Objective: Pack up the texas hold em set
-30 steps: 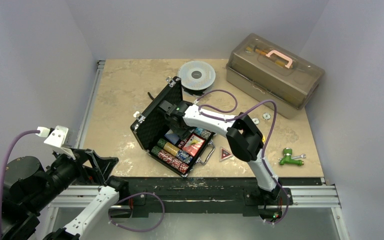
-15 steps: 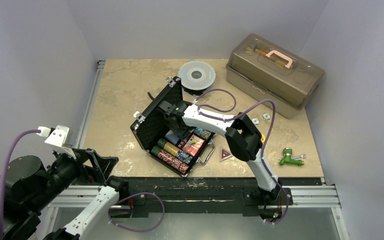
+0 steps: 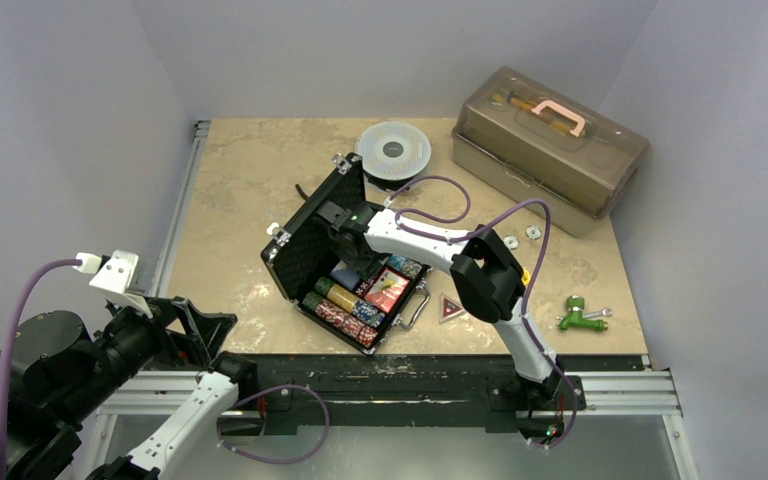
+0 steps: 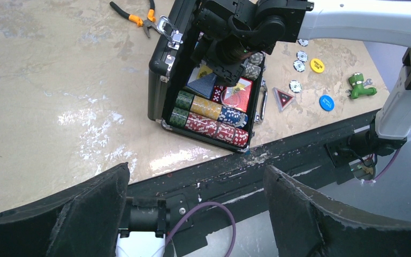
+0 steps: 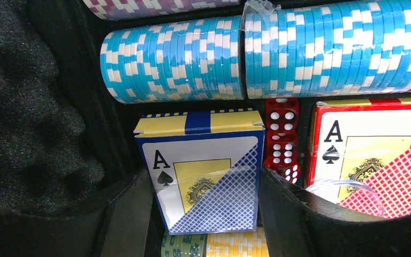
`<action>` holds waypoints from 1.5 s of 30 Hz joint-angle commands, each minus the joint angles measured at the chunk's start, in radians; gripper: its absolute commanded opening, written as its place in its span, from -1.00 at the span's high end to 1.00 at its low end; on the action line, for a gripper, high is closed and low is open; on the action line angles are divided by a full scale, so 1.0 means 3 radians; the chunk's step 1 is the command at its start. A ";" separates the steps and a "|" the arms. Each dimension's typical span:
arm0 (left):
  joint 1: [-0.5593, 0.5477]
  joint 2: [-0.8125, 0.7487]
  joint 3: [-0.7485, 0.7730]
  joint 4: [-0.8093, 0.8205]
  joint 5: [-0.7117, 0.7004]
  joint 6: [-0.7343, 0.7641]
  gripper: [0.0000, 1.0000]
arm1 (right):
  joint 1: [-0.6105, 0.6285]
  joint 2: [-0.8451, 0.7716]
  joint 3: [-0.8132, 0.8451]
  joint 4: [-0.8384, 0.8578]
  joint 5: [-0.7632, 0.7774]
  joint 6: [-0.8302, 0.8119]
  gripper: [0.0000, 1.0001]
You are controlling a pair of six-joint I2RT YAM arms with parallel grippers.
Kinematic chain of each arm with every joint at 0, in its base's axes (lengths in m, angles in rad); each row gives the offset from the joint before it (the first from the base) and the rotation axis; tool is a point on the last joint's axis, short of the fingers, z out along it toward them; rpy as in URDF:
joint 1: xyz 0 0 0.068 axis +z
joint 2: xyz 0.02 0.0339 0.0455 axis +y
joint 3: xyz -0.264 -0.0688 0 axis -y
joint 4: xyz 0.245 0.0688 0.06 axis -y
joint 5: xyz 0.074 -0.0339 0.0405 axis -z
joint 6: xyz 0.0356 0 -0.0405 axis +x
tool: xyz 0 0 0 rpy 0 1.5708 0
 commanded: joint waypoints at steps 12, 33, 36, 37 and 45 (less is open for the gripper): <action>-0.0029 -0.0013 -0.0020 0.0124 -0.0018 0.0046 -0.84 | 0.0091 -0.0324 0.0108 -0.0185 -0.0058 -0.0464 -0.34; -0.0034 0.0096 -0.0155 0.0274 -0.0081 -0.0146 -0.85 | -0.1152 -0.2395 -0.2061 0.1221 -0.0516 -0.2466 -0.59; -0.0032 0.0098 -0.0285 0.0407 -0.0080 -0.0279 -0.84 | -0.1650 -0.2732 -0.2369 0.0820 -0.0391 -0.2444 -0.82; -0.0034 0.0100 -0.0321 0.0452 -0.0082 -0.0318 -0.84 | -0.1745 -0.2817 -0.2412 0.0659 -0.0293 -0.2442 -0.95; -0.0034 0.0313 -0.0377 0.0753 -0.0182 -0.0503 -0.83 | -0.2637 -0.2734 -0.2616 0.0261 -0.0784 -0.3002 -0.98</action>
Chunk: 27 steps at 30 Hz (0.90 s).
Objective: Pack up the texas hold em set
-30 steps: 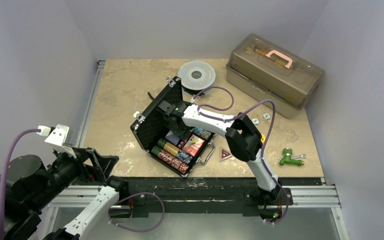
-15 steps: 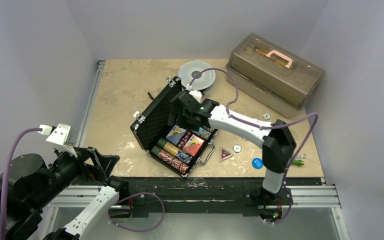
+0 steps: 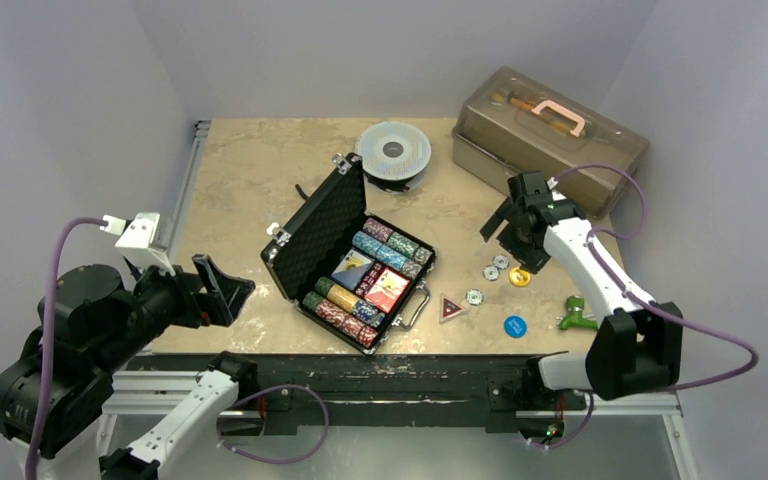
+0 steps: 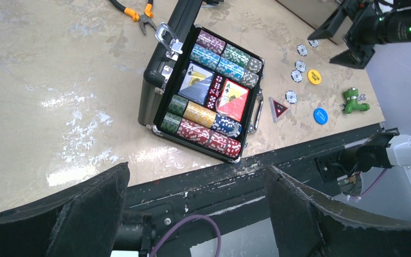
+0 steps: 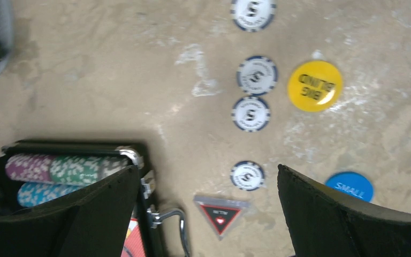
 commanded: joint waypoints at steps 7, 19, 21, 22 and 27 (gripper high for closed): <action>-0.0019 0.0217 -0.0075 0.0412 -0.0121 -0.0335 -0.82 | 0.0608 0.0467 -0.0263 -0.0028 -0.0694 -0.0552 -0.98; -0.0019 0.0194 -0.0111 0.0355 0.0042 -0.0443 -0.79 | 0.0862 0.0322 -0.0877 0.0308 -0.0941 0.1257 -0.98; -0.0016 0.0194 -0.0100 0.0338 0.0093 -0.0410 -0.79 | 0.0860 0.0250 -0.0941 0.0450 -0.0972 0.1569 -0.98; -0.0016 0.0191 -0.0089 0.0314 0.0114 -0.0388 -0.78 | 0.0868 0.0200 -0.0960 0.0528 -0.0929 0.1741 -0.98; -0.0019 0.0127 -0.0099 0.0260 0.0178 -0.0342 -0.78 | 0.0929 0.0174 -0.0987 0.0610 -0.0811 0.2385 -0.98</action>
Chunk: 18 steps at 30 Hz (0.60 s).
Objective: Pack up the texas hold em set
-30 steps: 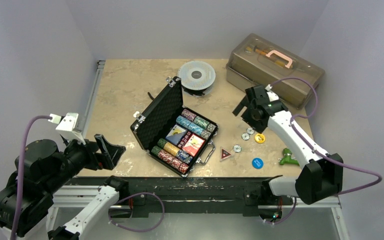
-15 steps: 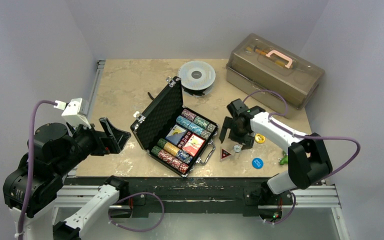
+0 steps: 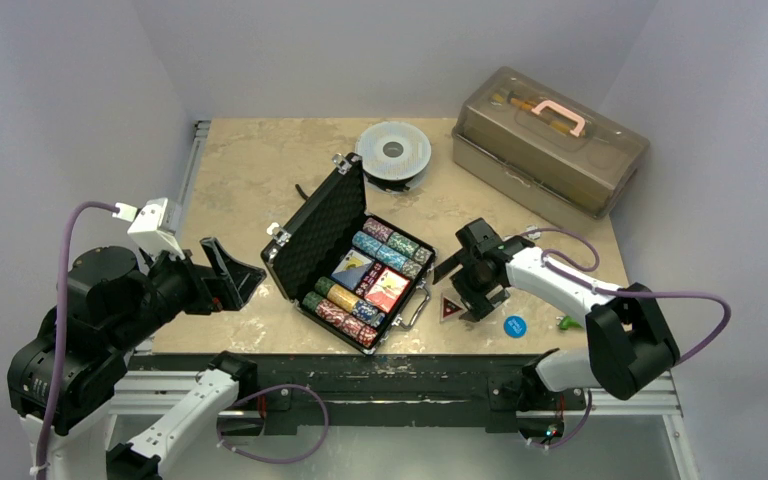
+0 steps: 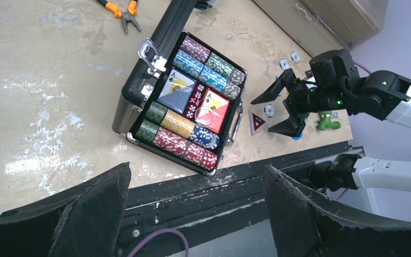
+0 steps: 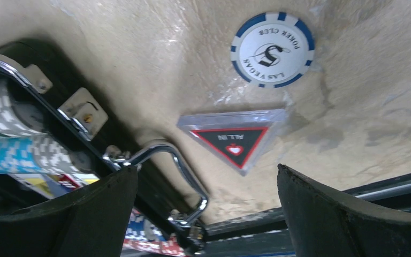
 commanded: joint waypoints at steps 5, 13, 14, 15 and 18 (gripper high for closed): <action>-0.0016 -0.0101 0.0062 -0.0016 0.0117 0.0137 -0.78 | 0.0151 0.0145 0.0083 -0.0001 0.0214 0.0968 -0.98; -0.0016 -0.0149 0.0109 -0.0067 0.0043 0.0233 -0.79 | 0.0176 0.0189 0.0065 -0.0014 0.0368 0.1061 -0.91; -0.0016 -0.0154 0.0114 -0.0074 0.0042 0.0237 -0.79 | 0.0178 0.0220 0.0077 -0.0002 0.0365 0.1067 -0.89; -0.0014 -0.0152 0.0122 -0.0080 0.0043 0.0242 -0.79 | 0.0178 0.0250 0.0097 -0.0008 0.0367 0.1069 -0.87; -0.0016 -0.0152 0.0126 -0.0099 0.0038 0.0248 -0.79 | 0.0175 0.0298 0.0184 -0.0100 0.0491 0.1092 -0.85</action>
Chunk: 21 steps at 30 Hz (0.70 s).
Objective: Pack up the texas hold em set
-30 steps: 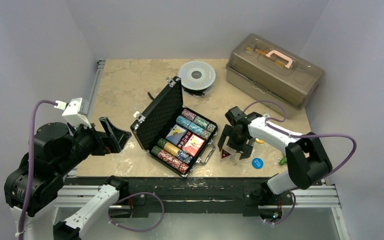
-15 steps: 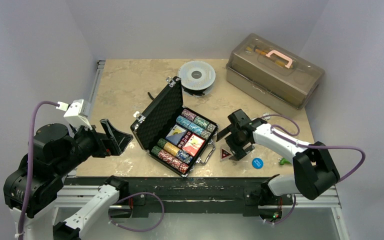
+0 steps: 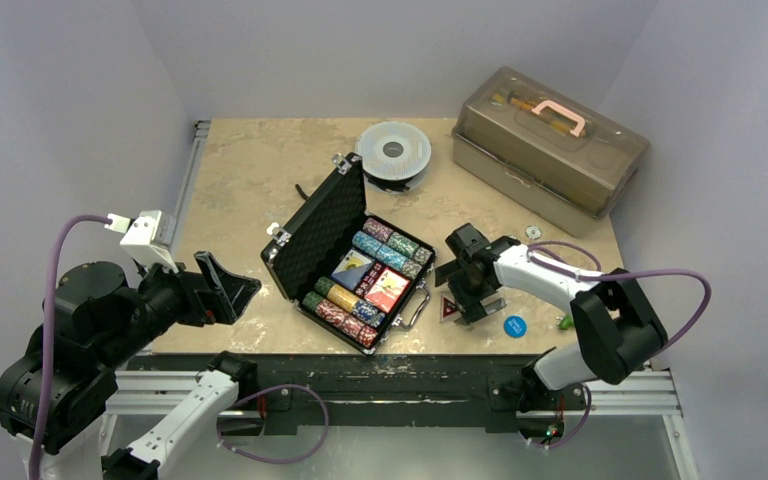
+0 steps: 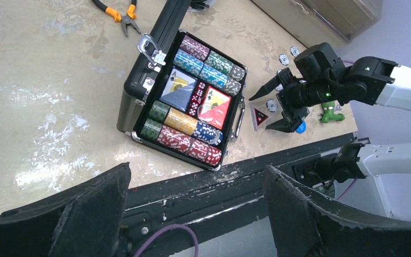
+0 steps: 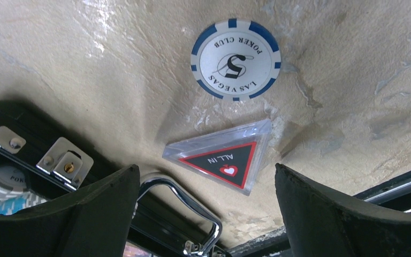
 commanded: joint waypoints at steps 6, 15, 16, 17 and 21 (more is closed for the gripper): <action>-0.0014 -0.0025 0.0107 -0.0029 -0.0052 0.0088 -0.79 | 0.0009 0.0179 0.0245 -0.0143 0.0257 0.0144 -0.77; -0.0016 -0.0027 0.0108 -0.0036 -0.0095 0.0085 -0.79 | 0.0007 0.0264 0.0302 -0.0316 0.0301 0.0161 -0.43; -0.0016 -0.0027 0.0106 -0.0036 -0.0102 0.0089 -0.79 | 0.0007 0.0256 0.0269 -0.0286 0.0291 0.0173 -0.38; -0.0016 -0.0032 0.0102 -0.0037 -0.0109 0.0090 -0.79 | 0.0009 0.0253 0.0241 -0.0246 0.0286 0.0171 -0.32; -0.0015 -0.0025 0.0102 -0.0042 -0.0100 0.0095 -0.79 | 0.0006 0.0336 0.0250 -0.0226 0.0243 0.0159 -0.27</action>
